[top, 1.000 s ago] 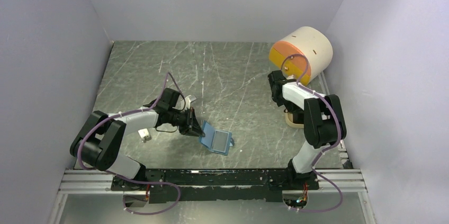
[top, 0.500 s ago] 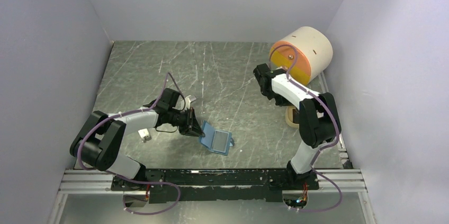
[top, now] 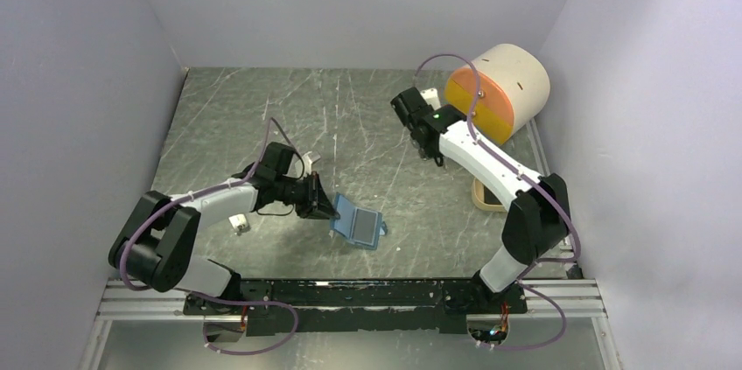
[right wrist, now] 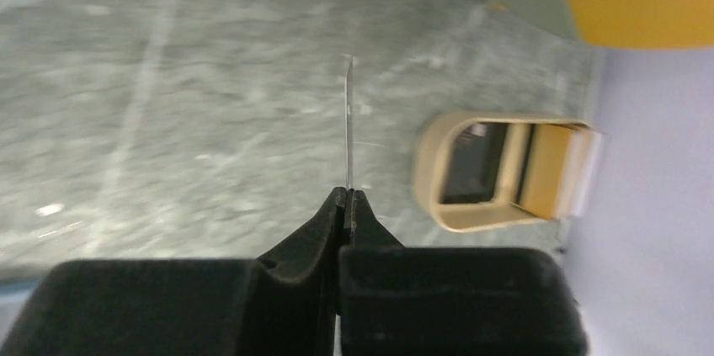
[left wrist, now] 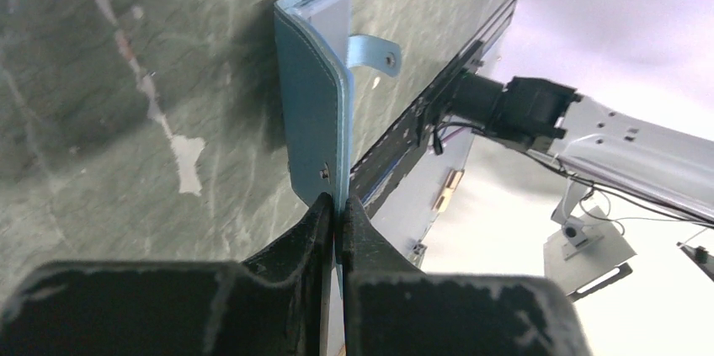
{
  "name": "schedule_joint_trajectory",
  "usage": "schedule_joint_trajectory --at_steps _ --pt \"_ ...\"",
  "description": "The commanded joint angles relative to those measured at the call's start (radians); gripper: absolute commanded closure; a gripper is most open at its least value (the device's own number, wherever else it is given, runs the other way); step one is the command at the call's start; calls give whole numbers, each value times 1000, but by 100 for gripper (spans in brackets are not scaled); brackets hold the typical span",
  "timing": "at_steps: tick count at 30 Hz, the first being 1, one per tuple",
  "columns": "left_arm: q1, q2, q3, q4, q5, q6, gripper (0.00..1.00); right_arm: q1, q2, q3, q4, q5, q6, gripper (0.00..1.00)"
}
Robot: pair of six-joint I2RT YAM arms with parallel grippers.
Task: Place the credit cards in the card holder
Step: Pick up the credit card from the storage box, then insert the credit card into the card holder.
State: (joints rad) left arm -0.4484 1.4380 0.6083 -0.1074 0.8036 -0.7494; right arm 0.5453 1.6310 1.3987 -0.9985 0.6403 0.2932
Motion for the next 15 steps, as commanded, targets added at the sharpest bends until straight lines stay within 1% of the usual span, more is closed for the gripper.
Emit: schedule_joint_trajectory --at_steps 1,6,9,15 --pt "10 -35 -7 159 14 -151 91 68 -61 -26 165 -180 51 100" --pt "6 -31 -50 352 -9 -299 91 80 -164 -143 364 -424 111 100" --pt "-7 -27 -89 418 -57 -357 91 81 -233 -218 474 -547 132 100" --pt "-49 38 -79 348 -146 -337 91 80 -296 -368 673 -759 219 100"
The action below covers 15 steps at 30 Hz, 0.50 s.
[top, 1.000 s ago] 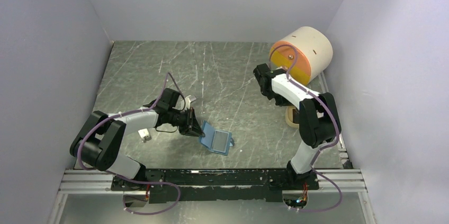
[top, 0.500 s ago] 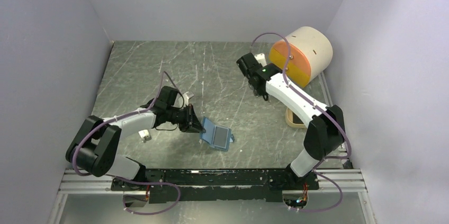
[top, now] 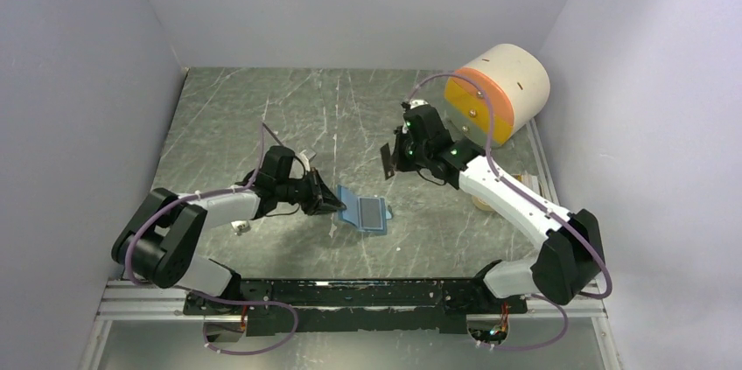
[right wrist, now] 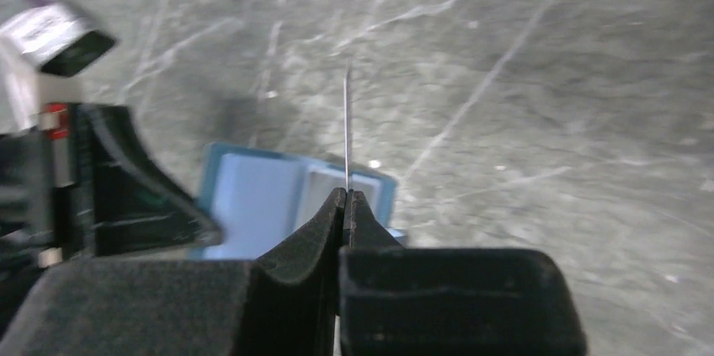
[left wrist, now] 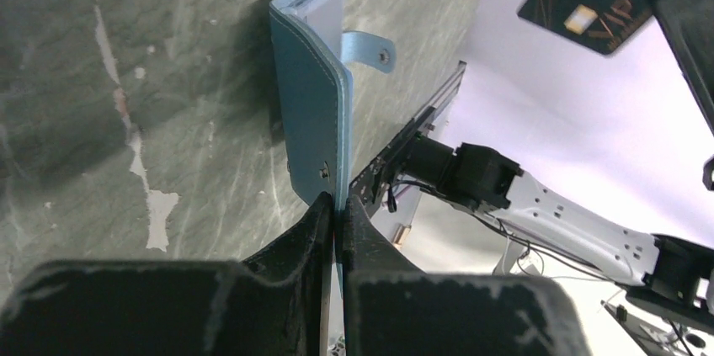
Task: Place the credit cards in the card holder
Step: Insert the credit card into the card holder.
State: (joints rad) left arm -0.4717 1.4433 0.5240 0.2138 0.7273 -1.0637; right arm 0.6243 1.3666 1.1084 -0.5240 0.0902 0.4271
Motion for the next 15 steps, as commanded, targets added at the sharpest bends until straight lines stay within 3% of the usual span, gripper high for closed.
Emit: schedule_joint_trajectory --at_steps 1,8,15 --pt "-31 39 7 11 -85 -17 91 3 -36 -104 245 -266 115 100" --pt "-81 72 43 -146 -201 54 87 32 -6 -303 502 -395 262 100" --pt "-87 80 56 -276 -272 117 85 57 6 -406 611 -380 296 100"
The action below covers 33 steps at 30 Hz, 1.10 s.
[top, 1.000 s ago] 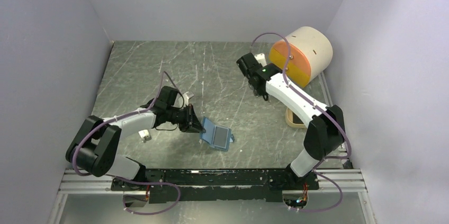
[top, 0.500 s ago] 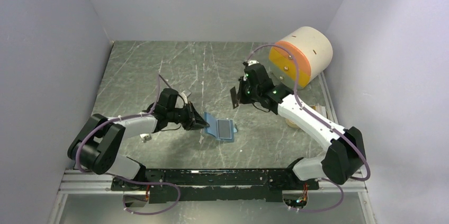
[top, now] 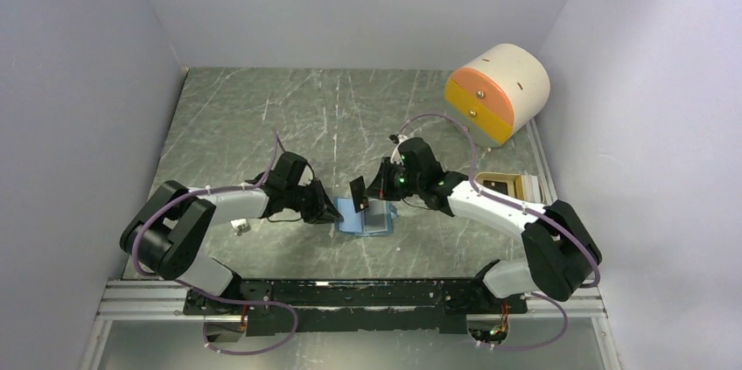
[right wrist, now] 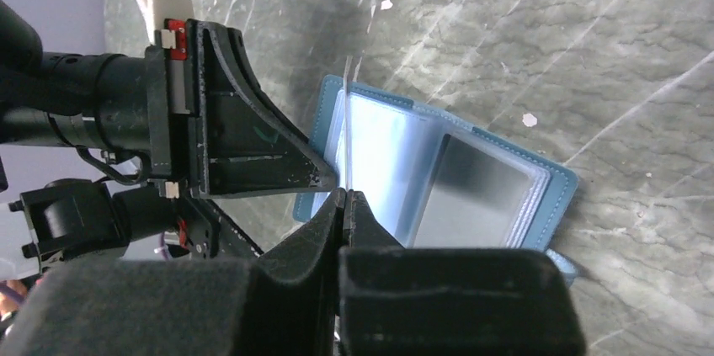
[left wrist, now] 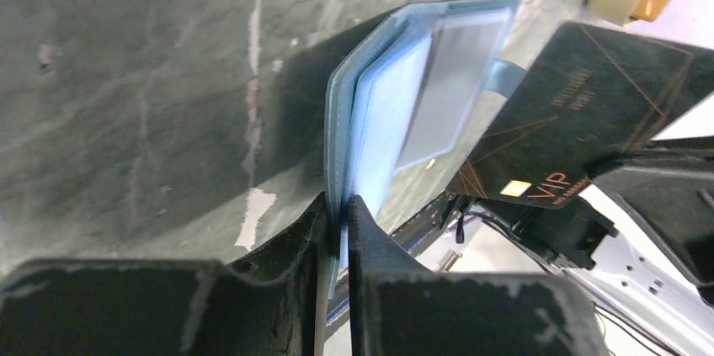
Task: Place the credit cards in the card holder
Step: Insert the credit card into the card holder.
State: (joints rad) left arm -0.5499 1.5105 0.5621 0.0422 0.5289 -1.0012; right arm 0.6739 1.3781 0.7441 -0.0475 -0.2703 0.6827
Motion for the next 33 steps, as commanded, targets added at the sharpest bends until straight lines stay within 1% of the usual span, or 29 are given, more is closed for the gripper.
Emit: schedule_joint_trajectory --at_steps 1,8,13,20,25,31,33 --pt "-8 13 16 -111 -78 57 84 8 -7 -54 144 -15 40 100" --pt "-8 -11 -25 -122 -104 67 85 16 -25 -122 151 12 32 100" --pt "-8 -14 -50 -105 -98 66 86 16 -55 -191 180 36 61 100" --pt "-10 -32 -70 -102 -103 67 87 19 -40 -270 290 -11 143 100" --pt "-11 -30 -81 -89 -100 62 89 19 -31 -299 331 -7 171 100" --pt "-16 -33 -82 -87 -104 56 89 30 1 -336 414 -45 215 100" --pt "-18 -30 -82 -85 -104 54 90 31 0 -341 419 -45 218 100"
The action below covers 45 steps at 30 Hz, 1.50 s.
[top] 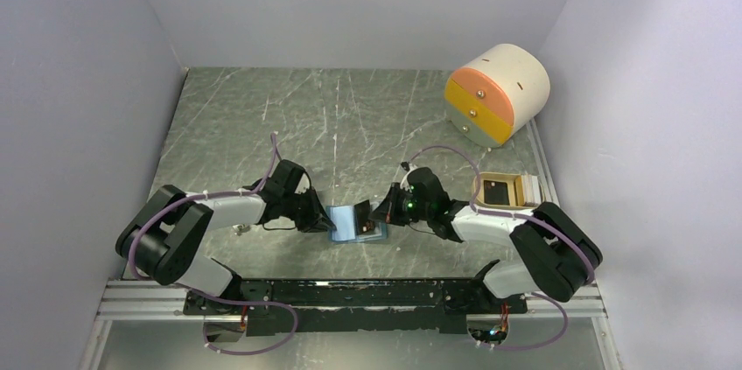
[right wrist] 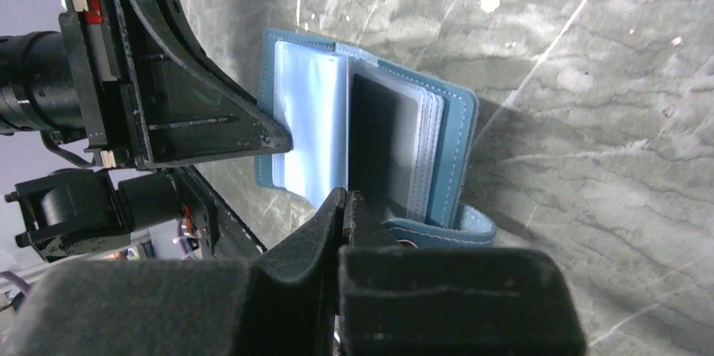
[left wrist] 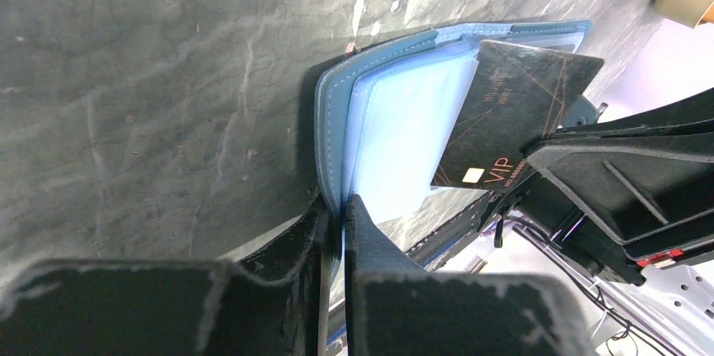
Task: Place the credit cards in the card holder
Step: Insert the credit card into the card holder.
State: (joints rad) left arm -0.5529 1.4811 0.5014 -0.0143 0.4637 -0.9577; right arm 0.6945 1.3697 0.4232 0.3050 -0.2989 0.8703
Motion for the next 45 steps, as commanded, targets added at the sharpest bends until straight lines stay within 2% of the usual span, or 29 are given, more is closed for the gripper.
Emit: schedule_joint_trajectory --at_steps 1,17,26,34,45 --pt "-15 2 -20 -26 -40 9 90 13 7 -24 68 -14 33 100" --pt "-34 21 5 -46 -57 8 90 15 36 -80 205 -62 87 100" --pt "-37 -47 25 -126 -40 30 78 15 35 -99 228 -57 82 100" --pt "-37 -99 0 -90 0 17 79 13 33 -117 241 -51 93 100" --pt "-35 -201 -45 -93 15 -10 72 7 94 -121 257 -55 86 100"
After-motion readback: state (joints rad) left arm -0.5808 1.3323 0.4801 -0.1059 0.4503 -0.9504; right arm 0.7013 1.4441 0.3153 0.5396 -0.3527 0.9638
